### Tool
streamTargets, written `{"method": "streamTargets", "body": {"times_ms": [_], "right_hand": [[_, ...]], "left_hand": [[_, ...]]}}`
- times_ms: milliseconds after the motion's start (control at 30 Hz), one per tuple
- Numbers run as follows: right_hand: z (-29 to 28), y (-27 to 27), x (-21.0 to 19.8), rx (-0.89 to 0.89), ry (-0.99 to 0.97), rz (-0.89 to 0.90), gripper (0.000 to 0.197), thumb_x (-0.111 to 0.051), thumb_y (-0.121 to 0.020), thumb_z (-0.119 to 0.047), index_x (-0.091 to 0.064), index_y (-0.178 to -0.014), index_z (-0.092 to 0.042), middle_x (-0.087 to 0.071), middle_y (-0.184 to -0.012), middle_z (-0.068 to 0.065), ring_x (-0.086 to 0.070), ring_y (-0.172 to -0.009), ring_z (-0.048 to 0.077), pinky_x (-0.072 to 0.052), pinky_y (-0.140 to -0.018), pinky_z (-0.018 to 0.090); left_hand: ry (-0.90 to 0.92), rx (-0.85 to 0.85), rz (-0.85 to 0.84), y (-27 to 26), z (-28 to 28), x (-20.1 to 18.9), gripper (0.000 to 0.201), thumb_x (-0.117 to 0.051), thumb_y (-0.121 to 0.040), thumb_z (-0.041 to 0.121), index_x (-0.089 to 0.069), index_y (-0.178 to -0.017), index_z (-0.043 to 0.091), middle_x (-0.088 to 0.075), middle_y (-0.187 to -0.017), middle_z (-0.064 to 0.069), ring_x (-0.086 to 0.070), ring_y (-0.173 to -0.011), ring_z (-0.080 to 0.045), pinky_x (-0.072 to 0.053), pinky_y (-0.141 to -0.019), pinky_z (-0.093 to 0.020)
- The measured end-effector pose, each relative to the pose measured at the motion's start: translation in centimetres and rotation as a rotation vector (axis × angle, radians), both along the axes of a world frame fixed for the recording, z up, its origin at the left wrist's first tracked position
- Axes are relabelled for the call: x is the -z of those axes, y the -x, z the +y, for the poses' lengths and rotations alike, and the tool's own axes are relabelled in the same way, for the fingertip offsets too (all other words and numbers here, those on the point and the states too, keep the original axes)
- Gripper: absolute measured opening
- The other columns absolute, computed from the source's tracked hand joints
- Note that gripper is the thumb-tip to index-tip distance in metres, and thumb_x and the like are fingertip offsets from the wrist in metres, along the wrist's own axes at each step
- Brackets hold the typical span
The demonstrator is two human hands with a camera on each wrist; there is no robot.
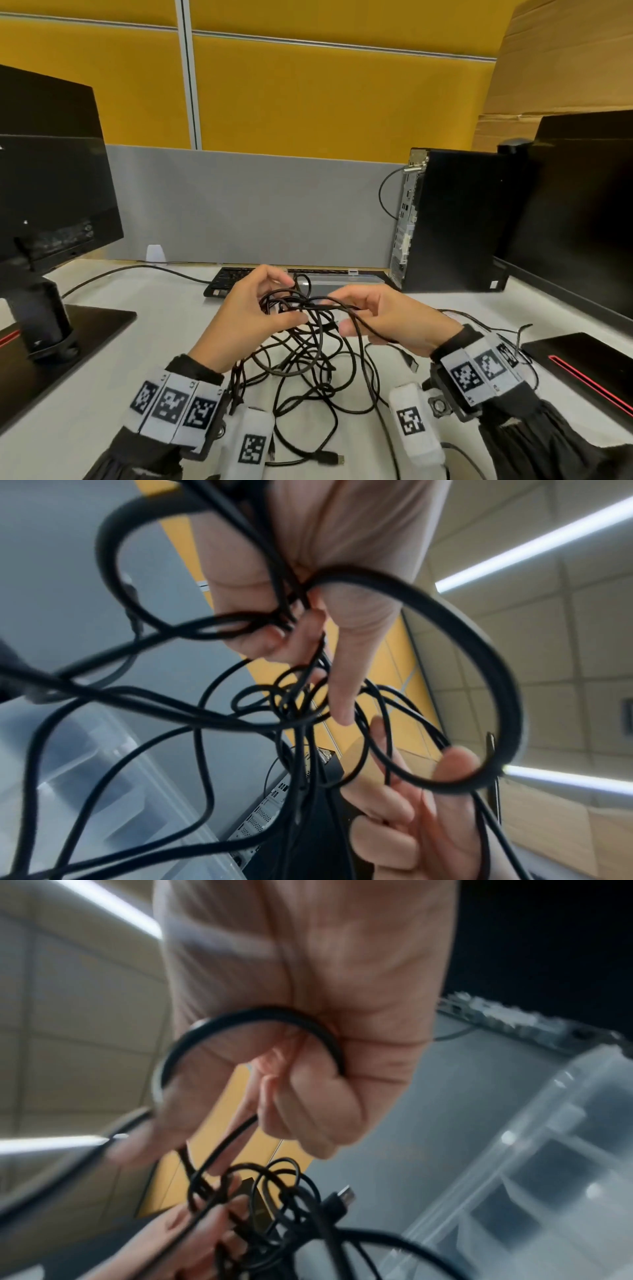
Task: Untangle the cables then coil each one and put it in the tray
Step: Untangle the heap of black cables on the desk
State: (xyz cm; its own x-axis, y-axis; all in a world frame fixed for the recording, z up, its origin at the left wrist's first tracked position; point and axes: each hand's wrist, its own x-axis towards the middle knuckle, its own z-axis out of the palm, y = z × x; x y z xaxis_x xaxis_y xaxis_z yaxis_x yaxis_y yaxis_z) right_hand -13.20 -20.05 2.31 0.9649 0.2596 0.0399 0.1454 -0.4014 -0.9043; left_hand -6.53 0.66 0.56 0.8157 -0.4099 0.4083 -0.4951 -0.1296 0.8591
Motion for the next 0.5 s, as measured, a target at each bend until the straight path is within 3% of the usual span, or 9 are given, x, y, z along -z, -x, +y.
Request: {"method": "streamTargets", "body": {"times_ms": [67, 100, 133, 200, 267, 333, 433, 500], "right_hand": [[0.0, -0.2, 0.5, 0.029, 0.061, -0.049, 0.04, -0.079, -0.066, -0.034, -0.066, -0.104, -0.036, -0.045, -0.059, -0.006, -0.035, -0.055, 0.008, -0.035, -0.064, 0.03], [-0.1, -0.3, 0.7, 0.034, 0.053, -0.063, 0.039, -0.079, -0.068, -0.032, -0.066, -0.105, -0.035, -0.052, -0.061, -0.01, -0.042, -0.057, 0.006, -0.037, -0.068, 0.028], [-0.3, -0.4, 0.8, 0.04, 0.042, -0.082, 0.036, -0.075, -0.073, -0.027, -0.065, -0.107, -0.031, -0.06, -0.066, -0.012, -0.049, -0.06, 0.001, -0.04, -0.068, 0.021], [-0.1, -0.2, 0.8, 0.068, 0.02, -0.108, 0.024, -0.064, -0.086, -0.019, -0.062, -0.11, -0.022, -0.061, -0.062, -0.018, -0.052, -0.054, -0.005, -0.038, -0.058, 0.009], [0.0, -0.1, 1.1, 0.075, -0.017, -0.101, 0.023, -0.057, -0.088, -0.031, -0.064, -0.109, -0.025, -0.047, -0.05, -0.015, -0.039, -0.045, 0.001, -0.031, -0.048, 0.012], [-0.1, -0.3, 1.7, 0.065, -0.123, -0.06, 0.031, -0.051, -0.085, -0.04, -0.067, -0.107, -0.027, -0.033, -0.053, -0.013, -0.026, -0.049, 0.005, -0.025, -0.044, 0.015], [-0.2, -0.5, 2.2, 0.098, -0.248, 0.009, 0.032, -0.05, -0.088, -0.043, -0.07, -0.105, -0.024, -0.029, -0.061, -0.004, -0.022, -0.052, 0.009, -0.017, -0.045, 0.019], [-0.4, -0.2, 2.4, 0.091, -0.27, 0.017, 0.035, -0.051, -0.087, -0.043, -0.069, -0.106, -0.019, -0.03, -0.065, 0.0, -0.023, -0.051, 0.009, -0.016, -0.045, 0.021]], "left_hand": [[0.019, 0.057, 0.07, -0.1, 0.2, 0.4, 0.043, -0.08, -0.068, 0.004, -0.057, -0.099, 0.023, -0.069, -0.101, 0.008, -0.063, -0.092, 0.001, -0.045, -0.078, -0.019], [0.03, 0.085, 0.096, -0.2, 0.4, 0.6, 0.045, -0.079, -0.068, 0.003, -0.057, -0.101, 0.023, -0.069, -0.103, 0.008, -0.063, -0.096, -0.001, -0.047, -0.079, -0.019], [0.036, 0.104, 0.108, -0.4, 0.5, 0.8, 0.045, -0.078, -0.069, 0.001, -0.057, -0.103, 0.022, -0.069, -0.104, 0.007, -0.063, -0.098, -0.004, -0.049, -0.08, -0.018], [0.039, 0.11, 0.107, -0.5, 0.8, 1.0, 0.045, -0.076, -0.07, 0.001, -0.057, -0.105, 0.021, -0.069, -0.102, 0.002, -0.065, -0.094, -0.012, -0.05, -0.08, -0.018], [0.032, 0.074, 0.101, -0.6, 1.0, 1.2, 0.043, -0.077, -0.07, 0.005, -0.057, -0.104, 0.022, -0.069, -0.098, -0.003, -0.066, -0.089, -0.017, -0.052, -0.08, -0.02], [-0.01, 0.04, 0.089, -0.8, 1.0, 1.4, 0.037, -0.078, -0.071, 0.011, -0.06, -0.101, 0.023, -0.068, -0.096, -0.001, -0.066, -0.089, -0.013, -0.051, -0.084, -0.024], [-0.127, 0.032, 0.062, -0.7, 0.8, 1.9, 0.022, -0.075, -0.075, 0.023, -0.064, -0.093, 0.024, -0.069, -0.094, 0.005, -0.065, -0.087, -0.005, -0.048, -0.087, -0.027], [-0.177, 0.036, 0.057, -0.7, 0.7, 2.0, 0.023, -0.076, -0.073, 0.034, -0.065, -0.09, 0.023, -0.069, -0.092, 0.006, -0.064, -0.088, -0.004, -0.048, -0.089, -0.027]]}}
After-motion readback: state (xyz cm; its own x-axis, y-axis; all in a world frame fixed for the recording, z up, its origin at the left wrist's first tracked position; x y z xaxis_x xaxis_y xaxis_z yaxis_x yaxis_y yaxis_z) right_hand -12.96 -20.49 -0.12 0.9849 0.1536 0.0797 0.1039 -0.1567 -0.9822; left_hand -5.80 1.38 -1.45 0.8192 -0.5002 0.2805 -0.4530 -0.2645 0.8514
